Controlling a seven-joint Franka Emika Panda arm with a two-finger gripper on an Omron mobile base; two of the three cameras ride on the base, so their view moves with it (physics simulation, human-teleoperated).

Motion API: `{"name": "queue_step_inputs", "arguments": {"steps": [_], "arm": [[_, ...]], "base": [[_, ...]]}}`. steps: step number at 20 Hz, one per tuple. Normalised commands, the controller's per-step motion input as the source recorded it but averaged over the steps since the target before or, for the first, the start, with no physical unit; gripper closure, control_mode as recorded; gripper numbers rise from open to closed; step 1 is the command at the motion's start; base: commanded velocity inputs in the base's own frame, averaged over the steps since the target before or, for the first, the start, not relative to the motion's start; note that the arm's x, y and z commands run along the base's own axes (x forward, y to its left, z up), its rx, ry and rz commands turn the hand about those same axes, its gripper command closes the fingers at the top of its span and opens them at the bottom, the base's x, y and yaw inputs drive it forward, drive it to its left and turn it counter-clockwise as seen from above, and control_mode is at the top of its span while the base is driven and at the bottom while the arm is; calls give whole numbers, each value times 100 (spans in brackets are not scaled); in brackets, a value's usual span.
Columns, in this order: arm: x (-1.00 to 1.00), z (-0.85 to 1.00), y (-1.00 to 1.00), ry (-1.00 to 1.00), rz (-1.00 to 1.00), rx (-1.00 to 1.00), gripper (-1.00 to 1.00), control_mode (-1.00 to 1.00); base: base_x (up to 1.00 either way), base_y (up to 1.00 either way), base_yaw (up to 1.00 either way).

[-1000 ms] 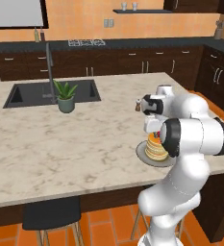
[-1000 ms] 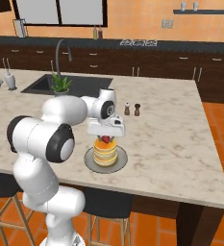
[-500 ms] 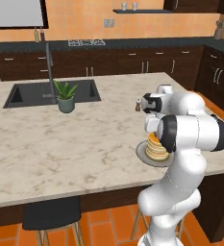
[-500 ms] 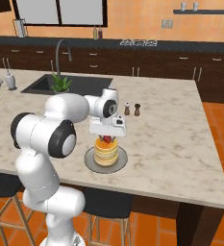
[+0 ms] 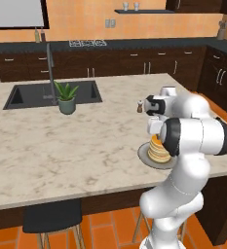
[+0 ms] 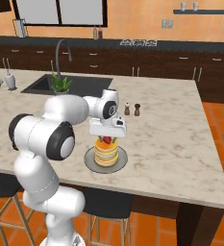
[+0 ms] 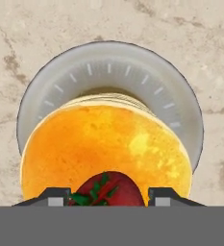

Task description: Take the strawberry from the fridge and place it on top of the pancake, located on the dining counter.

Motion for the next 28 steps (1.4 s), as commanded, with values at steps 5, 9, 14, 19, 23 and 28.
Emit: {"name": "queue_step_inputs", "arguments": {"steps": [5, 9, 14, 19, 23, 28], "arm": [[-43, 45, 0, -10, 0, 0, -100, -100], [-57, 74, 0, -19, 0, 0, -100, -100], [-96, 29, 0, -23, 0, 0, -100, -100], [-100, 30, 0, -19, -1, 0, -100, -100], [-93, 65, -1, -21, 0, 0, -100, -100], [-78, 75, 0, -15, 0, 0, -100, -100]], "base": [[0, 0, 0], [0, 0, 0], [0, 0, 0], [0, 0, 0], [0, 0, 0], [0, 0, 0]]}}
